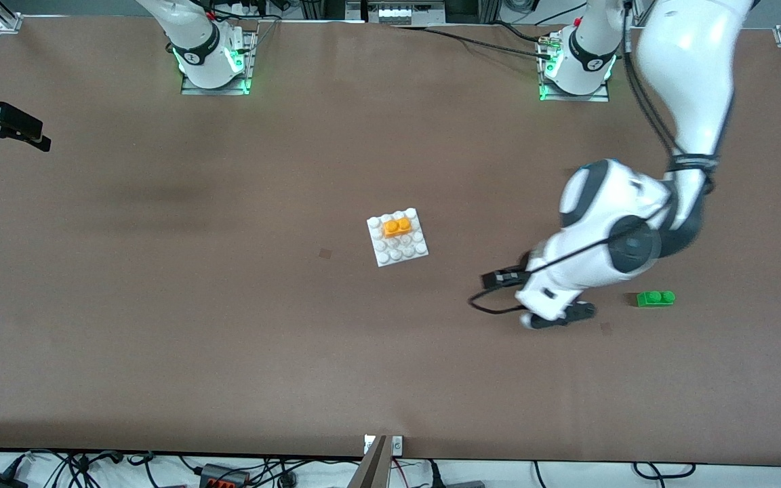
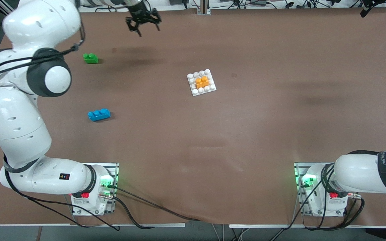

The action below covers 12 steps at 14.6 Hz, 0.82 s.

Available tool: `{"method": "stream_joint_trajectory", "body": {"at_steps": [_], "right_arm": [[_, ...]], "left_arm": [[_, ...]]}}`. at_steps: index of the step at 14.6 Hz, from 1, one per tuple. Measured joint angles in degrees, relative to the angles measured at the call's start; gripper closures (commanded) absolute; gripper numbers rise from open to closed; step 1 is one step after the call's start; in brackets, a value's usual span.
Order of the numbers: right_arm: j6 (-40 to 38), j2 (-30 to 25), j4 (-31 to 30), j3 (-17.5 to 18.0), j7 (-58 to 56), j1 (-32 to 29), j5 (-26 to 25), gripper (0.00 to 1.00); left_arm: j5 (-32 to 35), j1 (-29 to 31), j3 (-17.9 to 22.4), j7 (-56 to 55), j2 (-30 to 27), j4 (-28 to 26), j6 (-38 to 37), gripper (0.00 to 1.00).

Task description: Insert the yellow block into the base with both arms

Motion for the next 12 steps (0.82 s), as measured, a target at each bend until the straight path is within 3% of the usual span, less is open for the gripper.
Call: {"method": "stream_joint_trajectory", "body": {"at_steps": [3, 6, 12], "right_arm": [[0.0, 0.0, 0.0, 0.0, 0.0, 0.0, 0.0, 0.00], [0.0, 0.0, 0.0, 0.0, 0.0, 0.0, 0.0, 0.00], [0.0, 0.0, 0.0, 0.0, 0.0, 0.0, 0.0, 0.00]], "left_arm": [[3.9, 6.8, 0.0, 9.9, -3.7, 0.1, -8.2, 0.00], [7.3, 9.6, 0.0, 14.9, -7.5, 0.1, -14.2, 0.00], [8.5, 13.0, 0.0, 22.0, -10.7, 0.1, -17.1, 0.00]]}}
